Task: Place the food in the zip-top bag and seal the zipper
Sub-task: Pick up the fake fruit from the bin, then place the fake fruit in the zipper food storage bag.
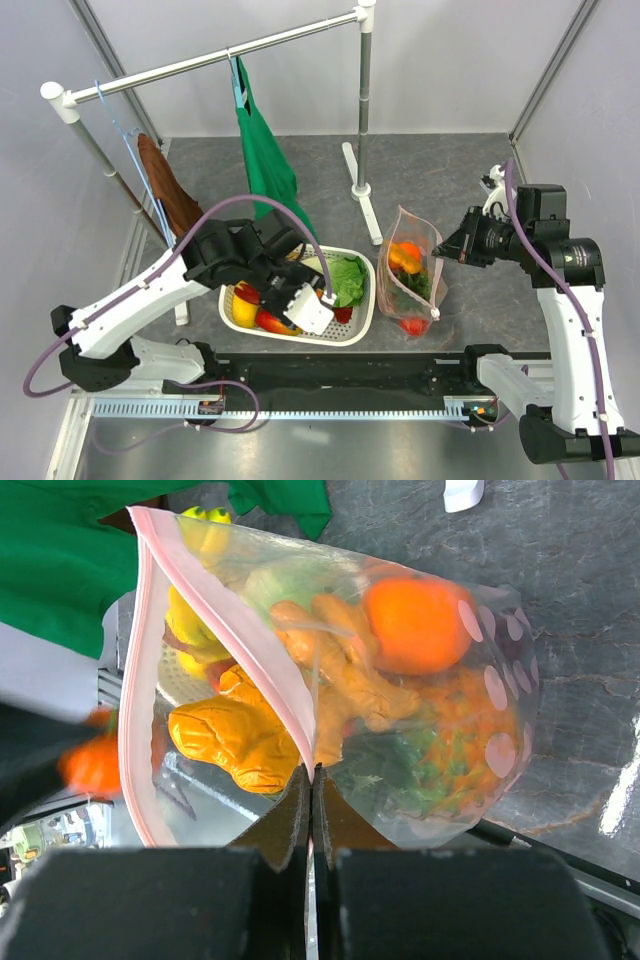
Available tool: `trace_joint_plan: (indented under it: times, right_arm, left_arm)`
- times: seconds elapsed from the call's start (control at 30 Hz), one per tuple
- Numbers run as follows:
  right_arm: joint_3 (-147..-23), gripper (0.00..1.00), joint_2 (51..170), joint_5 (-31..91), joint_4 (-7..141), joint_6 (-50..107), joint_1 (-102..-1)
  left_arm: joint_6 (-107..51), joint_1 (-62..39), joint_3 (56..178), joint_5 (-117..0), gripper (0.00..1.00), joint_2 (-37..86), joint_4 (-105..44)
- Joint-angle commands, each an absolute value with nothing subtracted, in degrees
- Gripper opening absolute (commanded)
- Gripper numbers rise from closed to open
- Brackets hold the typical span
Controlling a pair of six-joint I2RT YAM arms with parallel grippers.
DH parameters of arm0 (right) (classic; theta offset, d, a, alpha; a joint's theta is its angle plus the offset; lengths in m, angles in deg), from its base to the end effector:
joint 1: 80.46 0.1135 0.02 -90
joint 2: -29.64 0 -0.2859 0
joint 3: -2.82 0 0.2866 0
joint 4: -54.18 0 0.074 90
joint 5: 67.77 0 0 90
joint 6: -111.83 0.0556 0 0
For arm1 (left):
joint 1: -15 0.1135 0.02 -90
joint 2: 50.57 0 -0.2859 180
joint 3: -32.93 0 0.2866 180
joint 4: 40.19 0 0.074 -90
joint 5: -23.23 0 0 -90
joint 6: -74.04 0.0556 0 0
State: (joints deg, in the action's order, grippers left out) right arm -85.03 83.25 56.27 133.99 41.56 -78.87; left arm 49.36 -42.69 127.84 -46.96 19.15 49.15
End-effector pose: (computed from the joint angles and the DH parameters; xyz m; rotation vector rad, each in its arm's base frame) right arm 0.1704 0.0359 0.4192 0.0801 2.3607 0.8821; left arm 0.1099 -0.2090 0.3900 2.3708 1.1666 -0.4197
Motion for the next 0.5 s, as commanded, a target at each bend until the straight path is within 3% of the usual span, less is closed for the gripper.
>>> trace_joint_plan:
  times: [0.0, 0.27, 0.47]
  right_arm:
    - [-85.4, 0.00, 83.9, 56.2, 132.6, 40.6, -79.1]
    - [-88.2, 0.00, 85.2, 56.1, 132.5, 39.8, -79.1]
    - [-92.3, 0.00, 86.9, 56.7, 132.3, 39.8, -79.0]
  left_arm:
    - [38.2, -52.0, 141.4, -35.3, 0.29, 24.2, 56.8]
    - [29.1, -54.3, 169.1, -39.4, 0.26, 34.4, 37.0]
    - [40.9, -54.3, 168.9, -47.7, 0.28, 38.3, 27.5]
